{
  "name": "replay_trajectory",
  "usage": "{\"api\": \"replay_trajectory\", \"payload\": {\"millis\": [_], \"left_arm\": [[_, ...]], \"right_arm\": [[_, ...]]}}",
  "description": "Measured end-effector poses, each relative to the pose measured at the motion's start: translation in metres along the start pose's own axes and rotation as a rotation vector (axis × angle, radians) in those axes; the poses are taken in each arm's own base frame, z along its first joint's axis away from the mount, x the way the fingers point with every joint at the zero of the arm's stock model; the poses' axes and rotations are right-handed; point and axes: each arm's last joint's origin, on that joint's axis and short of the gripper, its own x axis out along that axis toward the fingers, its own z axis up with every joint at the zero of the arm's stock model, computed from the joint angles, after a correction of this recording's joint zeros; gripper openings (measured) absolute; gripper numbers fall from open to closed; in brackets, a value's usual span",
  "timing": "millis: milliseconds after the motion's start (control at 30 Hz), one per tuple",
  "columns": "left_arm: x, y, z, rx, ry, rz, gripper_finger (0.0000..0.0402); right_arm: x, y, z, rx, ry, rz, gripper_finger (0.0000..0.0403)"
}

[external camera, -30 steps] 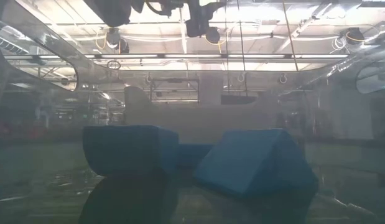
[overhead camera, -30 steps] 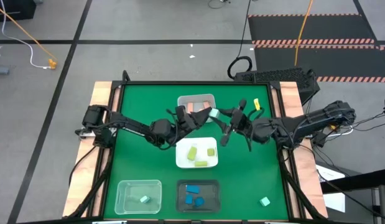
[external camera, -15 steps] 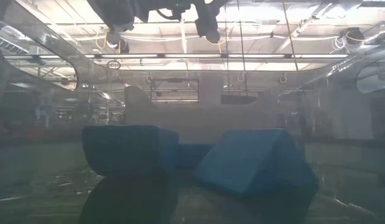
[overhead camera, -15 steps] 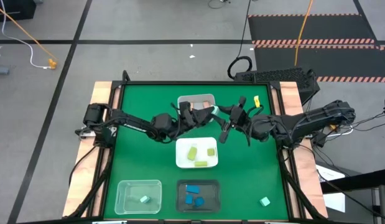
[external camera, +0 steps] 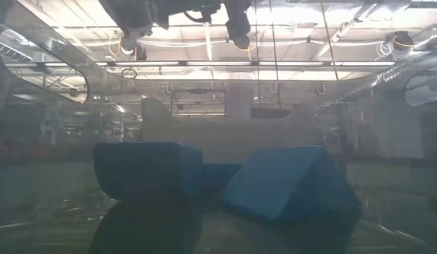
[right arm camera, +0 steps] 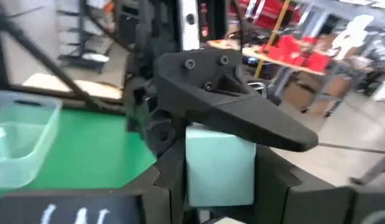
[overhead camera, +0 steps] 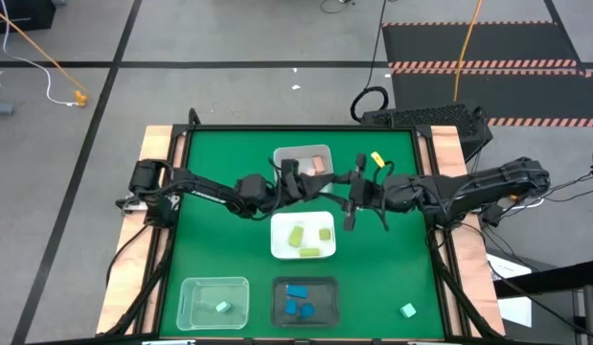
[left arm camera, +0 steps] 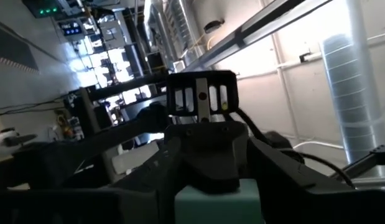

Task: Sort & place blocks by color
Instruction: Put the left light blue block into the transparent bin

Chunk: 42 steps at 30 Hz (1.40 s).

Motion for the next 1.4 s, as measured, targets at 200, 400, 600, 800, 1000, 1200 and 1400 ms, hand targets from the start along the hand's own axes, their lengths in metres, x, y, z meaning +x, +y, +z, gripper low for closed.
{"api": "replay_trajectory", "payload": {"millis": [200, 400, 600, 800, 1000, 1200, 1400], "left_arm": [[0.000, -0.003, -0.002, -0.025, 0.046, -0.039, 0.0204], [-0.001, -0.004, -0.004, -0.021, 0.081, -0.051, 0.0221], [0.000, -0.004, -0.004, -0.005, 0.085, -0.053, 0.0222], [0.000, -0.003, -0.003, 0.024, 0.081, -0.045, 0.0197], [0.001, -0.001, 0.001, 0.027, 0.074, -0.043, 0.0143], [0.001, 0.000, 0.002, 0.027, 0.071, -0.042, 0.0144], [0.001, -0.001, 0.003, 0.041, 0.063, -0.048, 0.0157]], "right_arm": [[-0.010, -0.009, 0.003, 0.059, -0.002, 0.017, 0.0113], [-0.012, -0.016, 0.005, 0.054, -0.011, -0.012, 0.0113], [-0.008, -0.017, 0.003, 0.076, -0.012, 0.077, 0.0113], [-0.006, -0.017, 0.001, 0.061, 0.000, 0.097, 0.0113], [-0.007, -0.017, 0.001, 0.035, 0.000, 0.098, 0.0113], [-0.007, -0.017, 0.001, 0.040, 0.003, 0.100, 0.0116], [-0.007, -0.015, -0.004, 0.150, 0.055, 0.134, 0.0215]]}}
